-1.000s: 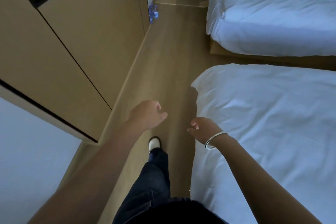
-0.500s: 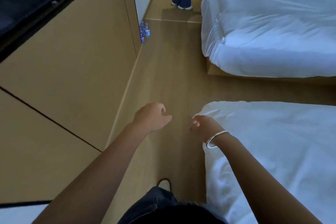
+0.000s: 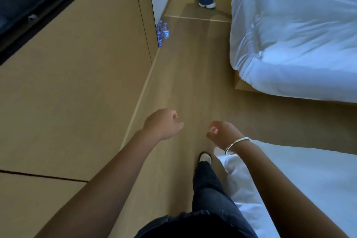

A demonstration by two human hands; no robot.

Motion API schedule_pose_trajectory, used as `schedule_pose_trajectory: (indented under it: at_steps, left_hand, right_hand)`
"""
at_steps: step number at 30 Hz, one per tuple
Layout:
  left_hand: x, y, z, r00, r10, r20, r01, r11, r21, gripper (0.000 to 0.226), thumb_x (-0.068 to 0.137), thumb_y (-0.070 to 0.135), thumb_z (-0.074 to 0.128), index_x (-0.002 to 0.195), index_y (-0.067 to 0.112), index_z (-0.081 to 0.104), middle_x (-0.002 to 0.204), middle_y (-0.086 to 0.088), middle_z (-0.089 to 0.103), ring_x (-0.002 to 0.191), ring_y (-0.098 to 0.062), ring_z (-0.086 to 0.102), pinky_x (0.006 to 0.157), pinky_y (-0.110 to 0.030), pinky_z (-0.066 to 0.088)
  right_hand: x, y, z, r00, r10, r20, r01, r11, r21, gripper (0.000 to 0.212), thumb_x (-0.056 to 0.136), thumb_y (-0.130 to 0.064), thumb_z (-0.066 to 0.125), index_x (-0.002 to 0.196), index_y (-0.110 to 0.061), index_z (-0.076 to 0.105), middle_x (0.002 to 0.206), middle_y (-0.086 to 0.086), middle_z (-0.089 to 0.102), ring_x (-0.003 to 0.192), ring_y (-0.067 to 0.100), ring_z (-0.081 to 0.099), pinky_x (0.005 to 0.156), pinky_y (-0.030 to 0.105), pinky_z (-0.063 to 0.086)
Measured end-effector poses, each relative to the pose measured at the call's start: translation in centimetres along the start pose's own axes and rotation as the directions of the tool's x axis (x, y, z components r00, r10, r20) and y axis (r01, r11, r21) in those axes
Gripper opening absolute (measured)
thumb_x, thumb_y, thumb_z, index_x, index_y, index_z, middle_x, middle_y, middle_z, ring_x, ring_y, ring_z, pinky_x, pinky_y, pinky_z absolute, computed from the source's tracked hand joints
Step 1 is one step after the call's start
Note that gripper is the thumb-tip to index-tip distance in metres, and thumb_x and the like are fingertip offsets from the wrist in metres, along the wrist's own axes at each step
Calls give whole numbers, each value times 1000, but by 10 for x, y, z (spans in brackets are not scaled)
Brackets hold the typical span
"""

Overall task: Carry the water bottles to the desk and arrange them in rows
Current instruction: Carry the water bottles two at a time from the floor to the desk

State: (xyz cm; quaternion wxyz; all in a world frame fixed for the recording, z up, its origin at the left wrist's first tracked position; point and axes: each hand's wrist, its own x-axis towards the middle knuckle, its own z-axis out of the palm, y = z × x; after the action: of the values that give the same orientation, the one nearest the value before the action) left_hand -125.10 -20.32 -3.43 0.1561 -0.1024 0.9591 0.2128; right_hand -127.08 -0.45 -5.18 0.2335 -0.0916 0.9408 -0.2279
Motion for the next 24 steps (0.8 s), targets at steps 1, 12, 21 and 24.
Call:
schedule_pose_trajectory:
  at_steps: [1, 12, 21, 24]
  left_hand:
    - [20, 6, -4, 1000, -10, -4, 10, 1000, 4, 39, 81, 48, 57, 108, 21, 61, 114, 0, 63, 102, -22, 58, 78, -28, 42]
    - [216, 94, -54, 999, -39, -16, 39, 999, 3, 42, 83, 47, 55, 116, 20, 58, 122, -1, 60, 109, -22, 56, 85, -30, 43]
    - [331, 106, -76, 999, -48, 14, 49, 997, -65, 48, 86, 46, 53, 125, 18, 53, 128, -1, 56, 111, -20, 55, 87, -32, 45]
    - [376, 104, -87, 998, -52, 25, 54, 995, -79, 49, 87, 46, 53, 127, 18, 51, 129, 0, 55, 110, -19, 55, 87, -32, 46]
  right_hand:
    - [20, 3, -10, 1000, -11, 4, 11, 1000, -2, 31, 87, -26, 53, 114, -11, 59, 116, 9, 62, 106, 24, 57, 87, 28, 43]
    - [220, 33, -134, 998, -60, 16, 61, 998, -28, 27, 85, -27, 54, 108, -13, 61, 111, 9, 64, 103, 25, 58, 82, 27, 42]
    - [339, 37, -177, 994, -69, 83, 68, 998, 12, 25, 84, -28, 57, 104, -15, 63, 107, 6, 66, 97, 21, 59, 76, 22, 38]
    - [384, 31, -188, 993, -71, 99, 70, 997, 15, 27, 84, -29, 56, 107, -15, 62, 108, 5, 65, 95, 19, 58, 77, 22, 38]
